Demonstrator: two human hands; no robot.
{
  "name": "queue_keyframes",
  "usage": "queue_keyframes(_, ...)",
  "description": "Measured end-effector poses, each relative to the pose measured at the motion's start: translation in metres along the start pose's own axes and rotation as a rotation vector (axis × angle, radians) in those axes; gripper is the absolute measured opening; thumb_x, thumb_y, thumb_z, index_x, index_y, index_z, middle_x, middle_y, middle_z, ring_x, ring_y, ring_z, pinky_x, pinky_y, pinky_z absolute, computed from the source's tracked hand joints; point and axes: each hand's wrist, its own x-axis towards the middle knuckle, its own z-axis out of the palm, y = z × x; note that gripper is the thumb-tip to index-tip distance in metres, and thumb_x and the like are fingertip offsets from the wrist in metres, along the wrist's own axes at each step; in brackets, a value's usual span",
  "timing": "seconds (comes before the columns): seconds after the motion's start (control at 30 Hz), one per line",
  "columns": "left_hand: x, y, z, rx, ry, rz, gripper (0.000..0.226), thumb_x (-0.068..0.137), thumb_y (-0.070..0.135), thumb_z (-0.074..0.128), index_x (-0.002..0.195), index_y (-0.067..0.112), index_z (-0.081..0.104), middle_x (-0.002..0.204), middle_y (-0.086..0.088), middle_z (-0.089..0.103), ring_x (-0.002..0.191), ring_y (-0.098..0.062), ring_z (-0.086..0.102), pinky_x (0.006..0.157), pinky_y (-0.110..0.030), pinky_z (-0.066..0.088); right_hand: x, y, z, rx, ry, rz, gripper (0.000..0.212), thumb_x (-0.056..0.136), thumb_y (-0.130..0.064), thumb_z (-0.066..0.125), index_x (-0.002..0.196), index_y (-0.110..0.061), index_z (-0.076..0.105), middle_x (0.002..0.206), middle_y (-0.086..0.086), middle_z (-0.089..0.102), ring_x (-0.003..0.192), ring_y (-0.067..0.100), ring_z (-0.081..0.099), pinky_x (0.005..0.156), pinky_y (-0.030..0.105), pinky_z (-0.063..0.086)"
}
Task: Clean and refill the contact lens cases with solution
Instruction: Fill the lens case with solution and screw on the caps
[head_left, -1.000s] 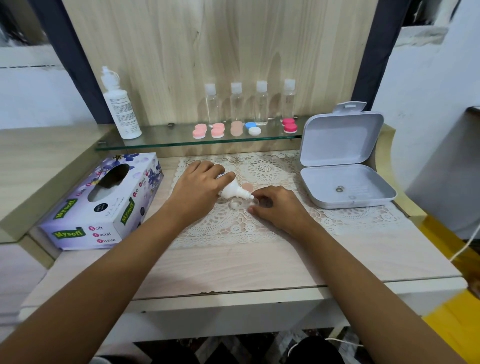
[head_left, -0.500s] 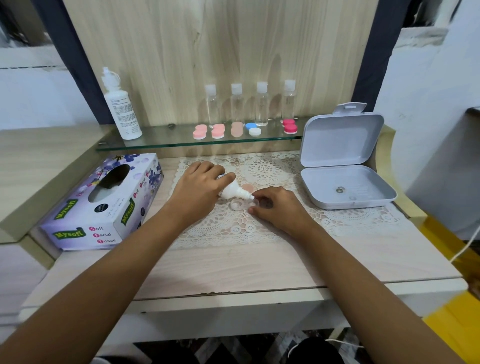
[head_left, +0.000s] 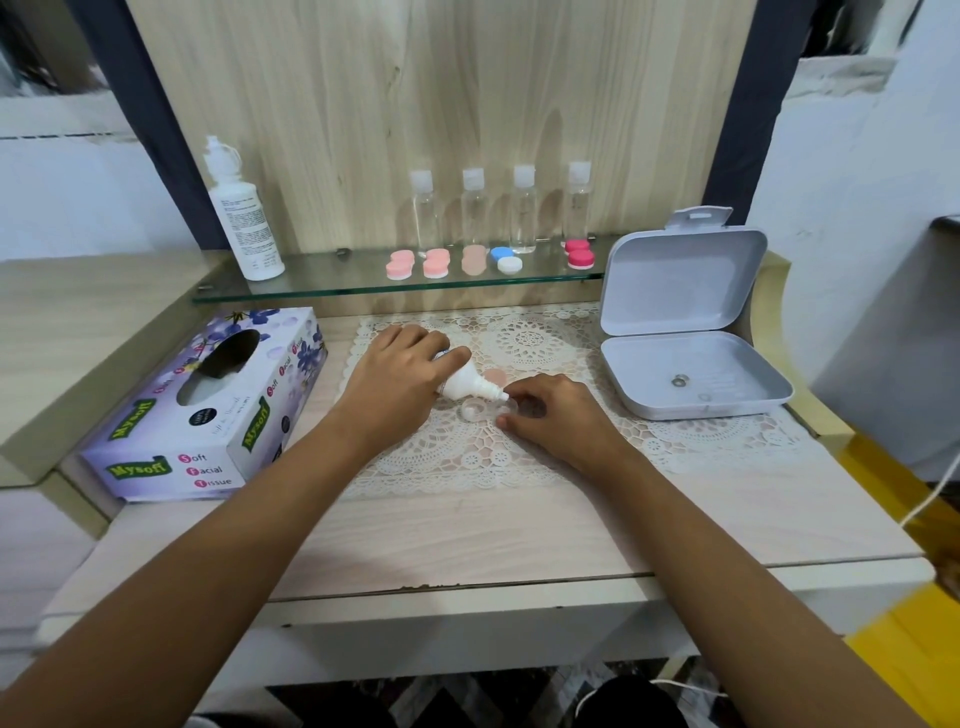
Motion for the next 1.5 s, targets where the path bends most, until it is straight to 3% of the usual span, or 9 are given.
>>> queue_keyframes(0.23, -0.001, 0.0, 0.0, -0.009, -0.002, -0.003, 0.047, 0.057, 0.005, 0.081, 0.102, 0.011, 0.068, 0.087, -0.008, 0.068, 0.079, -0.029, 0.062, 0.073, -0.036, 0.049, 0.0, 0.001, 0.0, -0.01, -0.002, 0.002, 0.025, 0.08, -0.028, 0.068, 0.103, -0.018, 0.069, 0.093, 0.004, 0.066, 0.093, 0.021, 0.054, 0.084, 0.038, 0.044)
queue_keyframes(0.4, -0.002, 0.001, 0.0, -0.053, -0.065, -0.047, 0.054, 0.055, 0.018, 0.085, 0.105, 0.01, 0.067, 0.09, -0.008, 0.068, 0.079, -0.03, 0.063, 0.07, -0.038, 0.049, 0.001, 0.002, 0.001, -0.029, 0.001, -0.004, 0.022, 0.08, -0.028, 0.067, 0.096, -0.013, 0.069, 0.087, 0.006, 0.065, 0.089, 0.023, 0.053, 0.08, 0.038, 0.044)
queue_keyframes(0.63, -0.007, -0.002, 0.006, -0.211, -0.093, -0.187, 0.057, 0.06, 0.023, 0.085, 0.112, 0.011, 0.064, 0.097, -0.008, 0.067, 0.086, -0.032, 0.061, 0.074, -0.039, 0.046, 0.003, 0.006, 0.004, 0.007, 0.004, 0.017, 0.034, 0.079, -0.031, 0.07, 0.111, -0.018, 0.067, 0.105, 0.002, 0.067, 0.103, 0.018, 0.054, 0.092, 0.036, 0.042)
queue_keyframes(0.73, -0.008, -0.003, 0.007, -0.313, -0.104, -0.25, 0.054, 0.069, 0.026, 0.08, 0.118, 0.014, 0.061, 0.103, -0.006, 0.065, 0.09, -0.031, 0.059, 0.076, -0.038, 0.043, 0.005, 0.009, 0.005, 0.0, -0.002, 0.016, 0.032, 0.078, -0.032, 0.07, 0.108, -0.02, 0.067, 0.103, -0.001, 0.067, 0.102, 0.017, 0.055, 0.093, 0.037, 0.042)
queue_keyframes(0.9, -0.012, -0.001, 0.001, -0.61, -0.127, -0.508, 0.057, 0.074, 0.028, 0.077, 0.126, 0.021, 0.054, 0.113, 0.002, 0.061, 0.099, -0.016, 0.053, 0.077, -0.027, 0.036, 0.005, 0.011, 0.006, -0.007, 0.003, 0.012, 0.032, 0.079, -0.033, 0.069, 0.108, -0.021, 0.067, 0.104, -0.002, 0.067, 0.103, 0.016, 0.054, 0.092, 0.035, 0.042)
queue_keyframes(1.13, -0.011, -0.005, -0.003, -0.907, 0.031, -0.926, 0.051, 0.076, 0.025, 0.076, 0.121, 0.018, 0.053, 0.103, 0.011, 0.056, 0.092, -0.008, 0.054, 0.057, -0.005, 0.037, 0.005, 0.013, 0.007, 0.004, 0.009, 0.012, 0.03, 0.078, -0.034, 0.069, 0.105, -0.021, 0.068, 0.1, -0.003, 0.067, 0.1, 0.016, 0.055, 0.089, 0.033, 0.043)
queue_keyframes(1.2, -0.014, -0.01, 0.002, -0.971, 0.094, -1.035, 0.049, 0.076, 0.026, 0.076, 0.118, 0.017, 0.053, 0.105, 0.007, 0.058, 0.096, -0.012, 0.057, 0.065, -0.01, 0.046, 0.005, 0.013, 0.008, 0.008, 0.006, 0.02, 0.031, 0.078, -0.034, 0.069, 0.106, -0.021, 0.068, 0.101, -0.003, 0.067, 0.101, 0.015, 0.055, 0.091, 0.034, 0.044)
queue_keyframes(1.3, -0.019, -0.017, 0.009, -0.978, 0.131, -1.156, 0.047, 0.075, 0.029, 0.076, 0.114, 0.017, 0.052, 0.107, 0.004, 0.06, 0.099, -0.017, 0.058, 0.087, -0.035, 0.048, 0.005, 0.012, 0.006, 0.007, 0.008, 0.021, 0.033, 0.078, -0.033, 0.069, 0.109, -0.021, 0.067, 0.104, -0.002, 0.067, 0.103, 0.015, 0.055, 0.093, 0.036, 0.043)
queue_keyframes(1.5, -0.026, -0.021, 0.014, -0.977, 0.142, -1.208, 0.049, 0.077, 0.03, 0.075, 0.117, 0.015, 0.051, 0.107, 0.005, 0.057, 0.099, -0.018, 0.057, 0.084, -0.034, 0.045, 0.006, 0.012, 0.007, -0.01, 0.006, 0.012, 0.031, 0.078, -0.033, 0.069, 0.107, -0.021, 0.068, 0.1, -0.003, 0.068, 0.1, 0.016, 0.057, 0.088, 0.032, 0.044)
